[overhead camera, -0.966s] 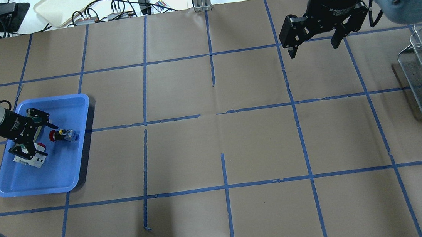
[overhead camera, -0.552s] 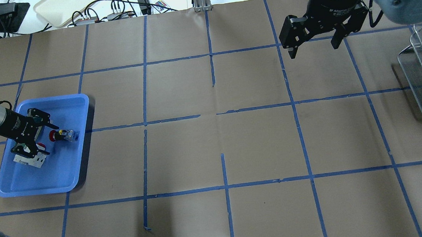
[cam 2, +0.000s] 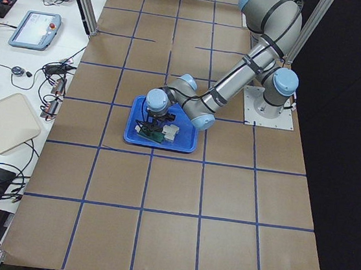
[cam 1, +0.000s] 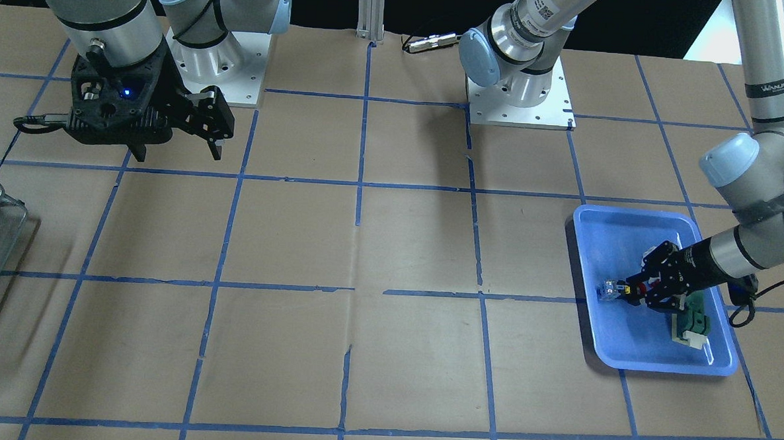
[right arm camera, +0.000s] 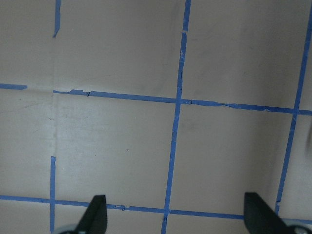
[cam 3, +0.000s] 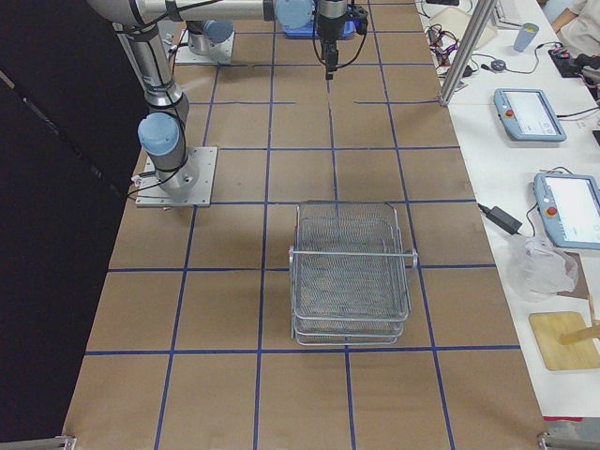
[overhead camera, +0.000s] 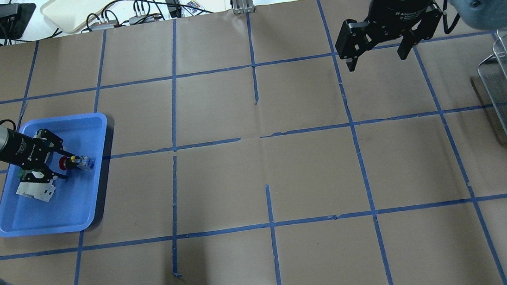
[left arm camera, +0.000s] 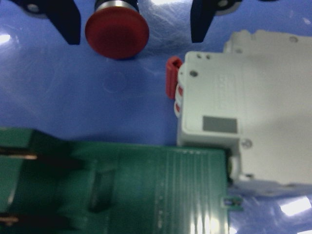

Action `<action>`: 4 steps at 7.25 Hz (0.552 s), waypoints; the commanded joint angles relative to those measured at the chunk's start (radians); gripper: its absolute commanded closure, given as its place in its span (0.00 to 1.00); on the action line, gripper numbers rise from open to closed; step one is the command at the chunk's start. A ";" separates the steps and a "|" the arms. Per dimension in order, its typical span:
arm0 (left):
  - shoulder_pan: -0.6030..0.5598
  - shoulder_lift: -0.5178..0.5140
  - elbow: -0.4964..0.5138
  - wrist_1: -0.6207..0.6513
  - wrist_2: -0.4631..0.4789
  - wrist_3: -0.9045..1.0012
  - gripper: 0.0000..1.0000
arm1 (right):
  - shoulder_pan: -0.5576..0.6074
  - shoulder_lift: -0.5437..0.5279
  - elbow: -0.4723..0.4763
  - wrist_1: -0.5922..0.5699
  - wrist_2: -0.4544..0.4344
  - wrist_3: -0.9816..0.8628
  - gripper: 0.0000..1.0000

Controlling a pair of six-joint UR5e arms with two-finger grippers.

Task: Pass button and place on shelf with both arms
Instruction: 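Close the left gripper on the red push button's base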

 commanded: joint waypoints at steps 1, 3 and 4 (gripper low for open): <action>-0.001 0.016 -0.001 0.002 -0.008 0.009 1.00 | 0.000 0.000 0.001 0.000 0.000 0.000 0.00; -0.027 0.067 -0.001 -0.015 -0.115 0.008 1.00 | 0.000 0.000 0.001 0.000 -0.002 0.000 0.00; -0.072 0.098 -0.003 -0.018 -0.135 -0.009 1.00 | 0.000 0.000 0.001 0.000 -0.002 0.000 0.00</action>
